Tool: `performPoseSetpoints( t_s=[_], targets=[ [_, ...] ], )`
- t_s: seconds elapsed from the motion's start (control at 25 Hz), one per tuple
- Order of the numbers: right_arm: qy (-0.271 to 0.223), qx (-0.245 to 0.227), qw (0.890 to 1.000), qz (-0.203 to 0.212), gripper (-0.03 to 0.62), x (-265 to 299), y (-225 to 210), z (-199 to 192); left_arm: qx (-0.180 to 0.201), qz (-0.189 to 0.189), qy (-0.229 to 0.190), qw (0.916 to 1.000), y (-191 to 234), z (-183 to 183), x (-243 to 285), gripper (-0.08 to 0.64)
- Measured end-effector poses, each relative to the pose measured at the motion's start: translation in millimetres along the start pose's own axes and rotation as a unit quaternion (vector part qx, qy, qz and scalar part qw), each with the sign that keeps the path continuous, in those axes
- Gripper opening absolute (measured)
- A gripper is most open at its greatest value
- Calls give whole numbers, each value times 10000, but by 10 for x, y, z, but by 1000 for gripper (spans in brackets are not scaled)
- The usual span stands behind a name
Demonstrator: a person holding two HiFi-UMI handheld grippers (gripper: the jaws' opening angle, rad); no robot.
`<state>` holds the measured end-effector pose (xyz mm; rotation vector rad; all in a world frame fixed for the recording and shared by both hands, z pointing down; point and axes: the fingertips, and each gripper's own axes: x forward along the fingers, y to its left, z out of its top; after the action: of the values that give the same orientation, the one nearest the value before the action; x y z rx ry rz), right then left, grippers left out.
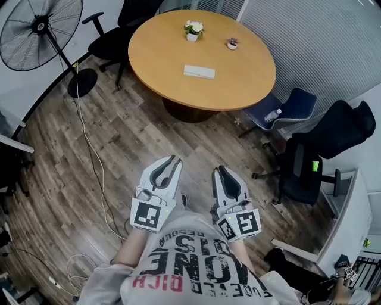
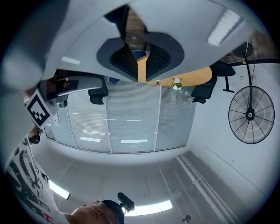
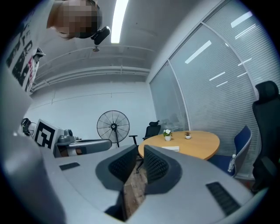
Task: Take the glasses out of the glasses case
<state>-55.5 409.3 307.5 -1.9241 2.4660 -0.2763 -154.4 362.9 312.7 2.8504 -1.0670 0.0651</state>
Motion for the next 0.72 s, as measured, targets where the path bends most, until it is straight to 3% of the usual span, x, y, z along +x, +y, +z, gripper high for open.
performPoseSetpoints(
  t_s=[0.32,0.6,0.72],
  targets=[
    [66,24,9998,-212,27,462,-239,59,-109,-110,-3,9999,386,47,473,63],
    [-75,-93,9995,-296,26,1139,-457,394,99,-319,-154,9993,867,332,1052,63],
    [-95,-62,9993,-343,26,1382,-487,444,-13,-325,-104,9994,1071,387,1191,63]
  ],
)
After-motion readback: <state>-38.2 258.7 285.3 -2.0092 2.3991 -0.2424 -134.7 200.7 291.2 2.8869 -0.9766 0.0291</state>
